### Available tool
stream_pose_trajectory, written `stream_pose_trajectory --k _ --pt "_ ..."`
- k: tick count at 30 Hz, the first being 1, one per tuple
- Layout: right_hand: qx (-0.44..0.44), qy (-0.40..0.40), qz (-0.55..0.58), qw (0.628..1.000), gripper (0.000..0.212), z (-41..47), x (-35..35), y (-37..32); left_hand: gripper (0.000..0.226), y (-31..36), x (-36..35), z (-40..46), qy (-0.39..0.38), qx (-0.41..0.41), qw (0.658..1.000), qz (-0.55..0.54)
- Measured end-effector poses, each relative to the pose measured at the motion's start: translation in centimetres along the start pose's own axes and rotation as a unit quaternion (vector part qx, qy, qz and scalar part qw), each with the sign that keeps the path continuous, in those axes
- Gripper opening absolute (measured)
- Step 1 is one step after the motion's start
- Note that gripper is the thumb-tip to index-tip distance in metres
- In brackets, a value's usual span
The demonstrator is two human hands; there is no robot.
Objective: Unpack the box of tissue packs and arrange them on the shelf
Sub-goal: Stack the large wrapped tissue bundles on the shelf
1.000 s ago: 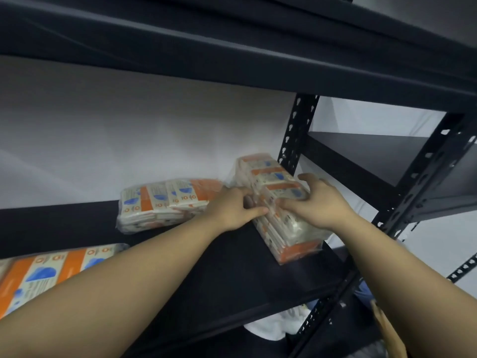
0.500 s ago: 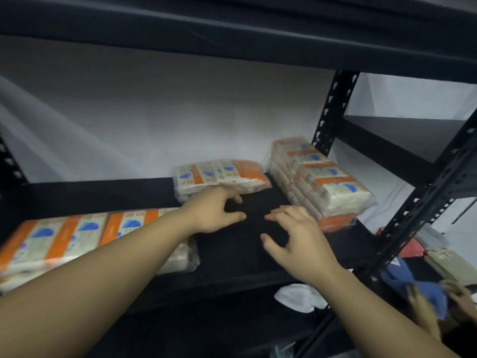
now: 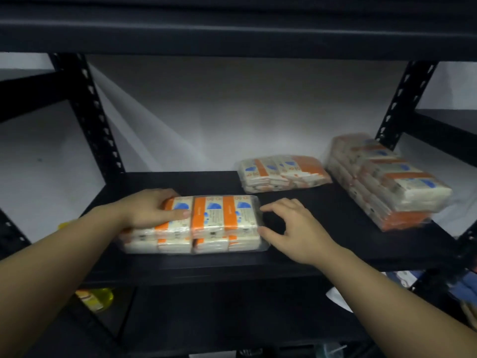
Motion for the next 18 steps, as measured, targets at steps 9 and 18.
stream_pose_trajectory --k 9,18 --pt "0.033 -0.064 -0.004 0.997 0.067 4.4 -1.0 -3.7 0.091 3.7 -1.1 0.8 -0.006 -0.008 1.0 -0.013" --pt "-0.035 -0.248 -0.117 0.961 0.139 6.4 -2.8 -0.4 0.075 9.1 -2.9 4.1 -0.056 -0.037 0.998 0.004"
Point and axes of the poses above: each hand's wrist, its own z-axis towards the middle knuckle, its own x-axis out of the back of the hand, y = z × x, the point moved 10 cm from there along z, towards the middle knuckle, and after that the axes turned 11 degrees about -y, right-handed, at the moved point
